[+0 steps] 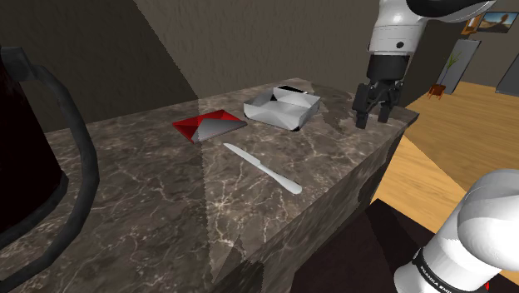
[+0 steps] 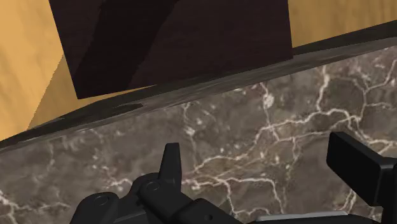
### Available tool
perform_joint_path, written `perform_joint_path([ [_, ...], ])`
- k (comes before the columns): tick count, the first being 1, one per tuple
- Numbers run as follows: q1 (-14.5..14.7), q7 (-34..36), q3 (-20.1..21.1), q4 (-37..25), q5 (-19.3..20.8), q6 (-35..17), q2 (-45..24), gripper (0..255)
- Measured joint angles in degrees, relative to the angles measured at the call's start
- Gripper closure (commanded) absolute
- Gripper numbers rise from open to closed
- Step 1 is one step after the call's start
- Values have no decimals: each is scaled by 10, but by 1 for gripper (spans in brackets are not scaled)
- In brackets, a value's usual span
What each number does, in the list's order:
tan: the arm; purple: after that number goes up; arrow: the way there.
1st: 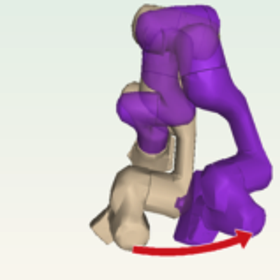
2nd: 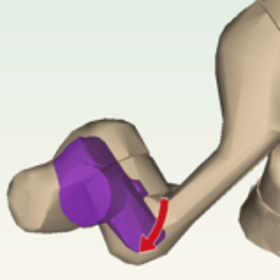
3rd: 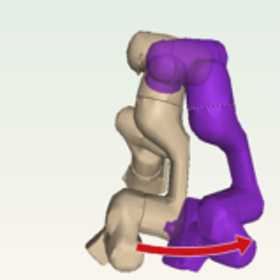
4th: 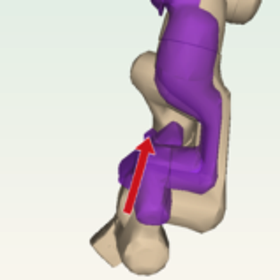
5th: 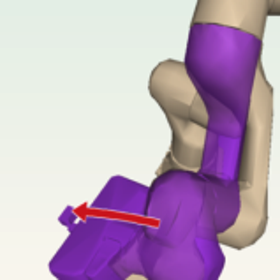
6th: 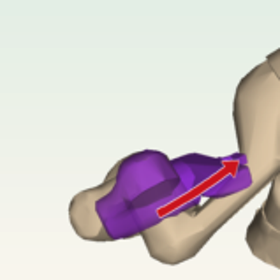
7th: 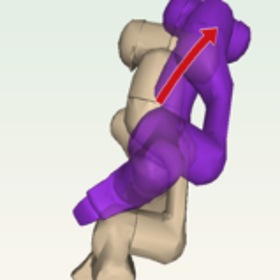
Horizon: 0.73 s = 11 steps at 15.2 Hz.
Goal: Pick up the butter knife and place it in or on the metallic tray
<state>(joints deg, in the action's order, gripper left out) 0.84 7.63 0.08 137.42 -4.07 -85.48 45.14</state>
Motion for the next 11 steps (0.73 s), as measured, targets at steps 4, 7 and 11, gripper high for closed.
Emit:
perform_joint_path([
  [4, 13, 16, 24, -14, -15, -15, -21, 0],
  [7, 29, 36, 56, -32, -30, -37, -51, 0],
  [11, 48, 66, 102, -58, -47, -74, -99, 0],
])
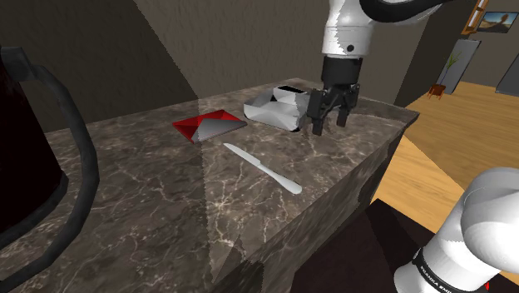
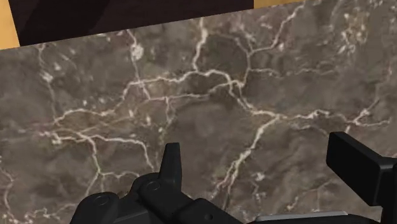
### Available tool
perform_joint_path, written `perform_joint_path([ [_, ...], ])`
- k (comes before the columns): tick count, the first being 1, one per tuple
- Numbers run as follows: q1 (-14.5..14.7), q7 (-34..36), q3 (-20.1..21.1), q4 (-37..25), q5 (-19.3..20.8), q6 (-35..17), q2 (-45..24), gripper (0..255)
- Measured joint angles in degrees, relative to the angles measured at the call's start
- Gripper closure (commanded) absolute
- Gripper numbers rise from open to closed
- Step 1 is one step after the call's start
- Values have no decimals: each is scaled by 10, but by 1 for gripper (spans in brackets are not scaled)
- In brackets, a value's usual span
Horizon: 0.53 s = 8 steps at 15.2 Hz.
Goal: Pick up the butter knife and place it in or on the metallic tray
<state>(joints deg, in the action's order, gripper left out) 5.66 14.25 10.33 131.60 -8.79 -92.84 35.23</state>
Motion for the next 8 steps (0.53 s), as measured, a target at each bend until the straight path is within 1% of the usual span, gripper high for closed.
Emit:
perform_joint_path([
  [4, 15, 30, 44, -42, -6, -26, -53, 0],
  [8, 27, 63, 88, -91, -1, -48, -111, 0],
])
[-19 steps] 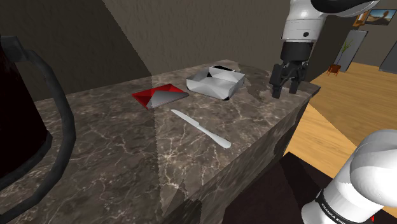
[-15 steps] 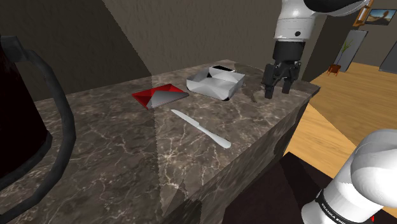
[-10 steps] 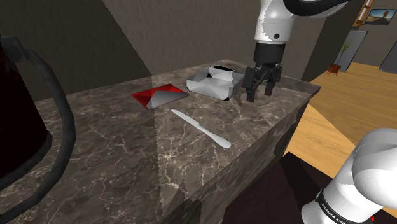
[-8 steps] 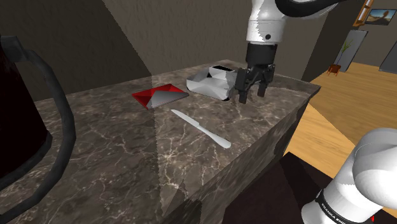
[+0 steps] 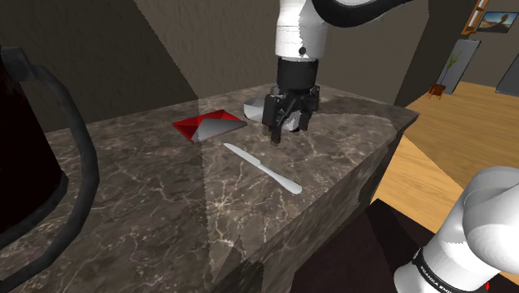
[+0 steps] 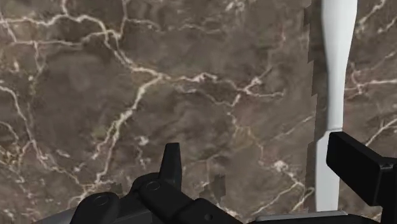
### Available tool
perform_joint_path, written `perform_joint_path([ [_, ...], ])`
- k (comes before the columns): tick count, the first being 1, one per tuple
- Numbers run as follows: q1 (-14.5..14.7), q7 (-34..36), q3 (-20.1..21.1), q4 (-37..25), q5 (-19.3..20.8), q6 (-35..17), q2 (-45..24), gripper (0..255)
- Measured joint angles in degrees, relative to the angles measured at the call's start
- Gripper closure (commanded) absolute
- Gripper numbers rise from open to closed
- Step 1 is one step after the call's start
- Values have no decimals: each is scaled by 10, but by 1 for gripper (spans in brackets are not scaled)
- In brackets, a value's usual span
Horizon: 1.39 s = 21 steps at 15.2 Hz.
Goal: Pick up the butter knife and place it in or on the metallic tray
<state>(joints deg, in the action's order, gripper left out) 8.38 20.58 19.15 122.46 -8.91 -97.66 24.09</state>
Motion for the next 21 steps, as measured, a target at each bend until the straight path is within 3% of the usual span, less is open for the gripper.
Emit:
perform_joint_path([
  [6, 15, 53, 62, -83, 29, -24, -94, 0],
  [14, 18, 59, 71, -39, 32, -79, -104, 0],
  [20, 19, 59, 72, -35, 32, -84, -105, 0],
  [21, 19, 59, 72, -35, 32, -84, -105, 255],
])
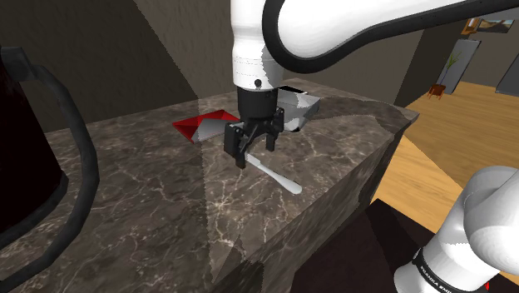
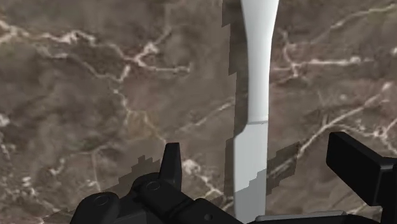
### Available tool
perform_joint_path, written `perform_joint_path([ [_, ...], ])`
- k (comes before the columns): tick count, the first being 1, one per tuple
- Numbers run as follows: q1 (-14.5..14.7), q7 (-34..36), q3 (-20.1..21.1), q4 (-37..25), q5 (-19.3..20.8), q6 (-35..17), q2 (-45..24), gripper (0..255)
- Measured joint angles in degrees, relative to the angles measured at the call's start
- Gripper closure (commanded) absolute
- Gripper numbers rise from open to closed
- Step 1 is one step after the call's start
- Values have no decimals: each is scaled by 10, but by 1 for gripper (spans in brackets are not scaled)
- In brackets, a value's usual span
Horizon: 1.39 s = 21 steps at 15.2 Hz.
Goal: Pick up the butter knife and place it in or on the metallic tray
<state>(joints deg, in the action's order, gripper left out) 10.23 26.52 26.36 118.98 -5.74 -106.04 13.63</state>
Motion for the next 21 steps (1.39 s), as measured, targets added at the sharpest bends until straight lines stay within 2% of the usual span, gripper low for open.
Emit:
perform_joint_path([
  [11, 0, 0, 0, -4, 0, 3, 0, 255],
  [21, -3, -1, -6, -76, 2, 77, 1, 255],
])
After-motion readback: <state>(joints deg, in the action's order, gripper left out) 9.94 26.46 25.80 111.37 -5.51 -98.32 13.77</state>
